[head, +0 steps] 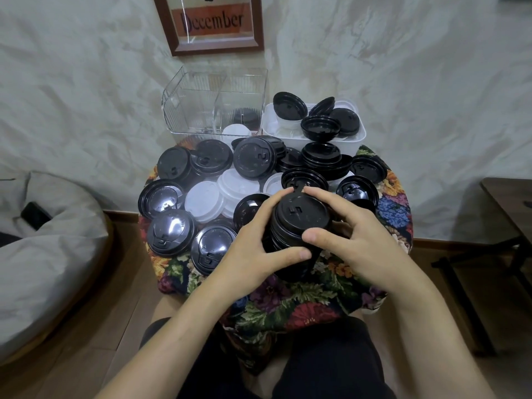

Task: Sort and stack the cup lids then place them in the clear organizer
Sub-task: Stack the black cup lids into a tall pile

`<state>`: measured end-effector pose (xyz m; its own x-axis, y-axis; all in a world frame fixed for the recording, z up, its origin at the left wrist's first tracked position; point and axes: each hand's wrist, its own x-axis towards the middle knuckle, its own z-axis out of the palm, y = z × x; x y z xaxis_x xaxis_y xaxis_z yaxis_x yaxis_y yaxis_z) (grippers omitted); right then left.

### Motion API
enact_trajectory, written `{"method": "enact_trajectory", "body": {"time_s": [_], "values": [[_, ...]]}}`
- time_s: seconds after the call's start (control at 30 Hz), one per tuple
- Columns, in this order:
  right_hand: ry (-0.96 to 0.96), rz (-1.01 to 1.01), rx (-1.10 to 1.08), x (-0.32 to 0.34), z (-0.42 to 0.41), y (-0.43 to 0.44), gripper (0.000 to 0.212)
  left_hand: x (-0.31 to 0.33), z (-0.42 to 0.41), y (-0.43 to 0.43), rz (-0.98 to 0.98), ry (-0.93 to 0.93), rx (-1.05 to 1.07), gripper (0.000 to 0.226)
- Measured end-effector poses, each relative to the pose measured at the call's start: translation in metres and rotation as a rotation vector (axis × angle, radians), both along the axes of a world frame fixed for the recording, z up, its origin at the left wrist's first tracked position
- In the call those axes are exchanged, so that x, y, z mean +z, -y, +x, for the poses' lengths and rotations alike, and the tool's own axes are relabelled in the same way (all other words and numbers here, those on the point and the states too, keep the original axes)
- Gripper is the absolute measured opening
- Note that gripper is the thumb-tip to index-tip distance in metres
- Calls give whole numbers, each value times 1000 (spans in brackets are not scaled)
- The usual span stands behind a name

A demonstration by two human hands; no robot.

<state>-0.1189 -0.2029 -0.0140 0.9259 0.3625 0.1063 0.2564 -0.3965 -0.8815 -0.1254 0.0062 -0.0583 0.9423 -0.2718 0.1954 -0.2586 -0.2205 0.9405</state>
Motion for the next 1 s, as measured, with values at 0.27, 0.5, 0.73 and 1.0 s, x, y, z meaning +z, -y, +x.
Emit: {"method": "enact_trajectory", "body": {"time_s": [0.27,0.5,0.73,1.0], "values": [[-40,-93,50,7,3,2,83,-5,1,0,3,-16,-5,86],[-50,-153,23,11,-3,-3,87,-8,2,0,10,-17,1,82],[6,-320,-93,16,-11,-9,90,-7,0,1,35,7,44,89],[40,-358,-192,13,-22,-19,85,-4,-1,0,93,35,38,93]]}}
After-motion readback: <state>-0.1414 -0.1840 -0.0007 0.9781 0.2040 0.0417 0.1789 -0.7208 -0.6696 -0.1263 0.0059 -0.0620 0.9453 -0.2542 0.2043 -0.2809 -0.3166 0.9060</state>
